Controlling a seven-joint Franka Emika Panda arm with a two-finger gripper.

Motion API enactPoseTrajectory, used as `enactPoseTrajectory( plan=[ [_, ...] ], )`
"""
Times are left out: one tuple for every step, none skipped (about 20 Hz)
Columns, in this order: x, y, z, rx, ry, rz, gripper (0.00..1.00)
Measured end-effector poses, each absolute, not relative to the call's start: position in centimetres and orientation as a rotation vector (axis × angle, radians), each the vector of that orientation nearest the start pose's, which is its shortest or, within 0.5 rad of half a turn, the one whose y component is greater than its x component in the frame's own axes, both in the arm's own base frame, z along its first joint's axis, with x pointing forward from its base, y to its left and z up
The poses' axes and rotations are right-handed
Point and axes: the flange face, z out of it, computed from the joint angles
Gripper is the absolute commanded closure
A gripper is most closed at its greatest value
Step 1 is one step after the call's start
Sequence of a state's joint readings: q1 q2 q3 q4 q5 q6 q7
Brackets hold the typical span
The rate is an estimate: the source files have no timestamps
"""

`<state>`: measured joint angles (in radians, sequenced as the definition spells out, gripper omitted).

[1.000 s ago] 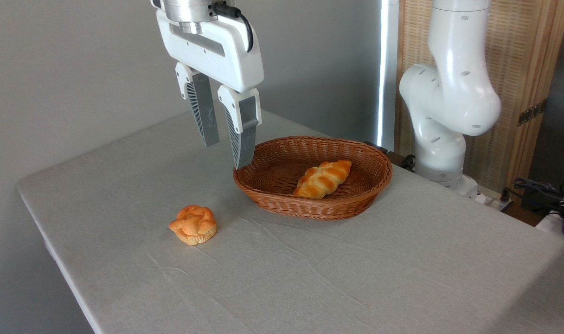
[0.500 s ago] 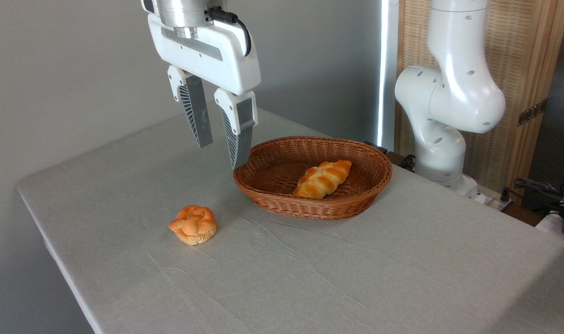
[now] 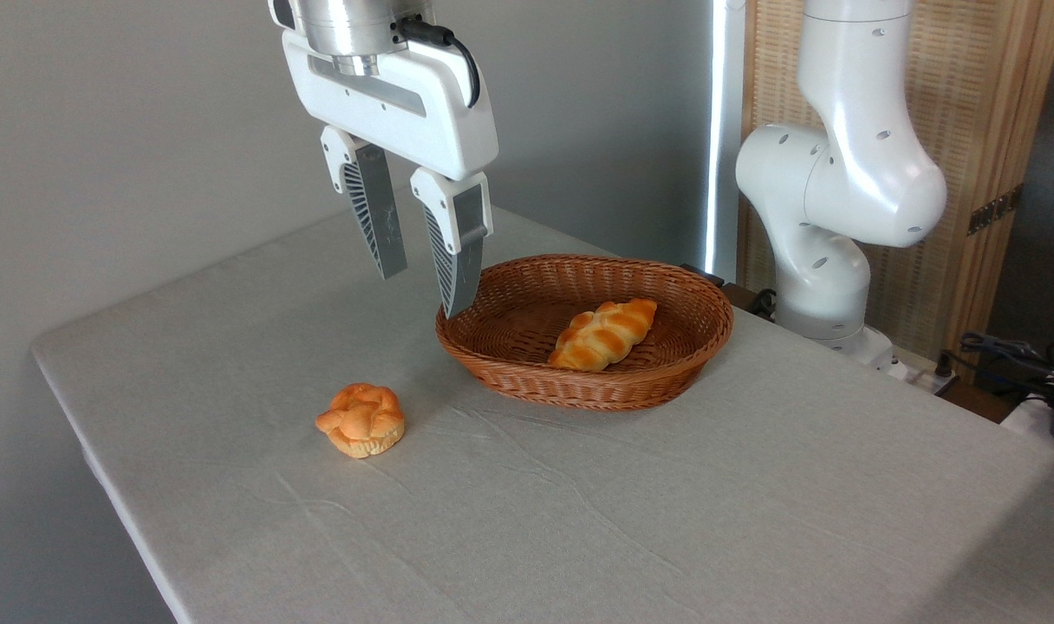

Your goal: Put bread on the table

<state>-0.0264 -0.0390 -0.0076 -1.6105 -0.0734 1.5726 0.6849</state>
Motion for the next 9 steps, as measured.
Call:
enactPoseTrajectory(
  plan=[
    [54.17, -2.58, 62.75, -3.0, 1.129, -0.037, 0.0],
    [54.17, -2.53, 62.75, -2.993, 1.129, -0.033, 0.0],
    [54.17, -2.52, 62.75, -2.987, 1.129, -0.03, 0.0],
    [54.17, -2.54, 62.74, -2.985, 1.129, -0.028, 0.0],
    [54.17, -2.58, 62.74, -2.984, 1.13, -0.028, 0.0],
    [54.17, -2.59, 62.75, -2.983, 1.131, -0.028, 0.0],
    [54.17, -2.57, 62.78, -2.983, 1.13, -0.029, 0.0],
    [54.17, -2.55, 62.79, -2.982, 1.129, -0.029, 0.0],
    [54.18, -2.53, 62.8, -2.982, 1.129, -0.029, 0.0]
  ],
)
